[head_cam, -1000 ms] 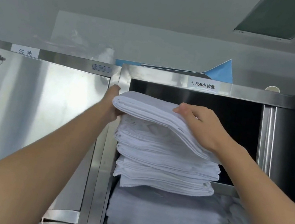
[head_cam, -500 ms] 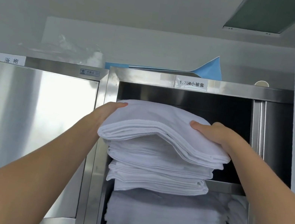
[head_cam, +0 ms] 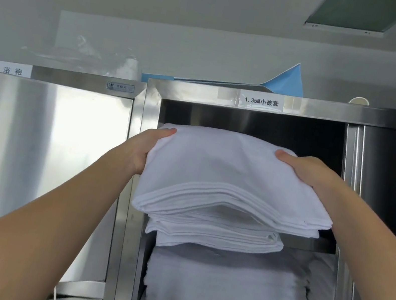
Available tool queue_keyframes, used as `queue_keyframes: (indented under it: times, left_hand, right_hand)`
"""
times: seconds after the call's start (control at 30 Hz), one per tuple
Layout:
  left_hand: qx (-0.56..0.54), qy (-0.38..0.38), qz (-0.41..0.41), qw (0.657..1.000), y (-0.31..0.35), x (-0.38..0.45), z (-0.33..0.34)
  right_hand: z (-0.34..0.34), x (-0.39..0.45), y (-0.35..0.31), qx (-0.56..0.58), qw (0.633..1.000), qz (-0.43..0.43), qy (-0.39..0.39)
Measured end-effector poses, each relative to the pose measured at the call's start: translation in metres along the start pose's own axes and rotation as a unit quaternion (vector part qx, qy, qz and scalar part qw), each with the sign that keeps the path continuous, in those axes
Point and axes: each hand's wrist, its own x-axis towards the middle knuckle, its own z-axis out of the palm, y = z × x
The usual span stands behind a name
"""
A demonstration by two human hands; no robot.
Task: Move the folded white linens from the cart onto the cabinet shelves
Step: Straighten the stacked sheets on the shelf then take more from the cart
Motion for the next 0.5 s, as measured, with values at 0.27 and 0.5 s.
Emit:
queue_keyframes:
  times: [0.27, 0.5]
  left_hand:
    - [-0.002, -0.022, 0.002, 1.000, -0.009, -0.005, -0.022]
    - [0.021, 0.031, 0.018, 0.999, -0.006, -0.012, -0.010]
  right_hand:
    - [-0.012, -0.029, 0.008, 0.165, 0.968, -0.004, -0.191]
    - [0.011, -0.020, -0.009, 0.114, 0.993, 0.003, -0.040]
